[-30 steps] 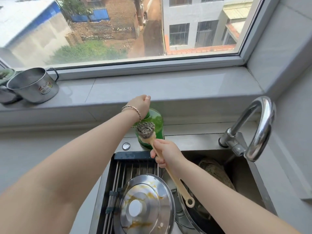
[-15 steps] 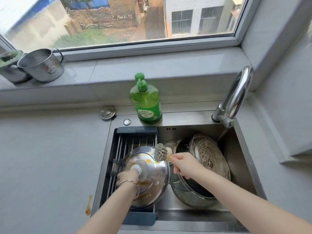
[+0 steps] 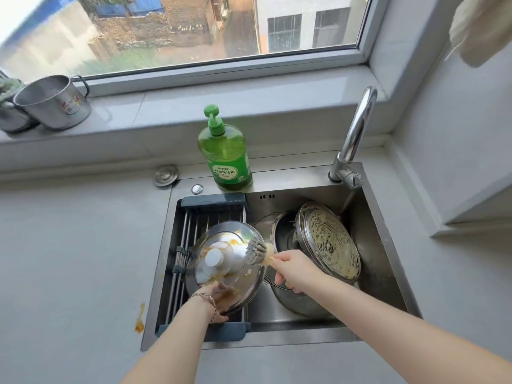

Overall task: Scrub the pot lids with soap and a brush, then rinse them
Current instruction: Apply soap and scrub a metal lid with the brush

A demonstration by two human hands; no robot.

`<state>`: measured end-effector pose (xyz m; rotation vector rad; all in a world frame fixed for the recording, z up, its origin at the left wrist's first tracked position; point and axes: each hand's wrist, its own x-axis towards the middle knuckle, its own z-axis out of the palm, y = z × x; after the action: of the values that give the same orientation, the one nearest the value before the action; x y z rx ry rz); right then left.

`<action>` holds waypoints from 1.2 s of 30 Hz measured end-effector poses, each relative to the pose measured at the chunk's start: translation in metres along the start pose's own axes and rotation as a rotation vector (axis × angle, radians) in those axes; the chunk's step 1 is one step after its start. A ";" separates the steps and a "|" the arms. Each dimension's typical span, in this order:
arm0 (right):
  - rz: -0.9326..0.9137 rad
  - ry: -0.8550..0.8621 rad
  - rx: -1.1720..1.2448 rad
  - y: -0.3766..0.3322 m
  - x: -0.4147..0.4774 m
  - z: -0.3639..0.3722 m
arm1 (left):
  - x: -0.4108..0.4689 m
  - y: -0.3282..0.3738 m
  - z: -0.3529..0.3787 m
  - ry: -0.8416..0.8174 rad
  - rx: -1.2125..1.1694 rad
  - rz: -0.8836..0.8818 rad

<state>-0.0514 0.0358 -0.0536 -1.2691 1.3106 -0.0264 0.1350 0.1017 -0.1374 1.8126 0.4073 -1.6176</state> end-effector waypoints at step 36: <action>-0.489 0.315 -0.181 0.024 -0.089 -0.048 | -0.163 0.021 0.091 -0.029 0.014 0.773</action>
<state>-0.1315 0.0706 0.0030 -1.7713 1.2529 -0.4778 0.0494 0.0582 0.0240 1.6532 -0.2999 -1.0916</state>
